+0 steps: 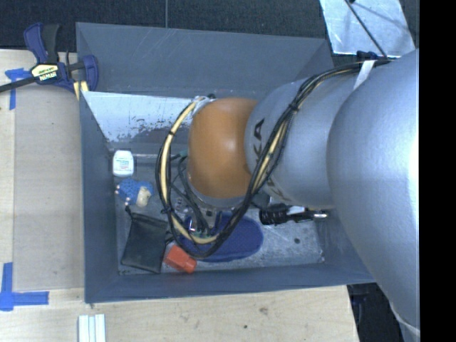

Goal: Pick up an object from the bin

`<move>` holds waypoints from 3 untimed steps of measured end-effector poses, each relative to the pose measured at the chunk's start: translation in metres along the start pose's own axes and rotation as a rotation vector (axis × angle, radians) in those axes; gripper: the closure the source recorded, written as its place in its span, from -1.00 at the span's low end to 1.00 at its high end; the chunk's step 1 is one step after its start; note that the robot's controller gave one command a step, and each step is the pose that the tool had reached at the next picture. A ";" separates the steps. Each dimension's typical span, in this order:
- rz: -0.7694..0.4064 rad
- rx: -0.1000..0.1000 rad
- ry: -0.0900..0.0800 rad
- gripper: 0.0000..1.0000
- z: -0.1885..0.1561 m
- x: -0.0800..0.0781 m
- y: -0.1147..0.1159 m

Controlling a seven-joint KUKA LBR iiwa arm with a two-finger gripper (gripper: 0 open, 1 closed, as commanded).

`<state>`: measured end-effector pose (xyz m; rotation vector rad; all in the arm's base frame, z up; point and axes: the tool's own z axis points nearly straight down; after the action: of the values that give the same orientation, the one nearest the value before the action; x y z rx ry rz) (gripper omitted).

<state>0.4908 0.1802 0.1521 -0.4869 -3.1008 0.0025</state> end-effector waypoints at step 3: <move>0.411 -0.010 -0.009 1.00 -0.051 -0.033 0.037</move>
Offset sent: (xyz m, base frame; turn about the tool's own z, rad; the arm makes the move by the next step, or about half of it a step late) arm 0.0109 0.0378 -0.0262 0.1689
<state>0.5337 0.2050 0.2025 -1.1133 -2.9463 -0.0103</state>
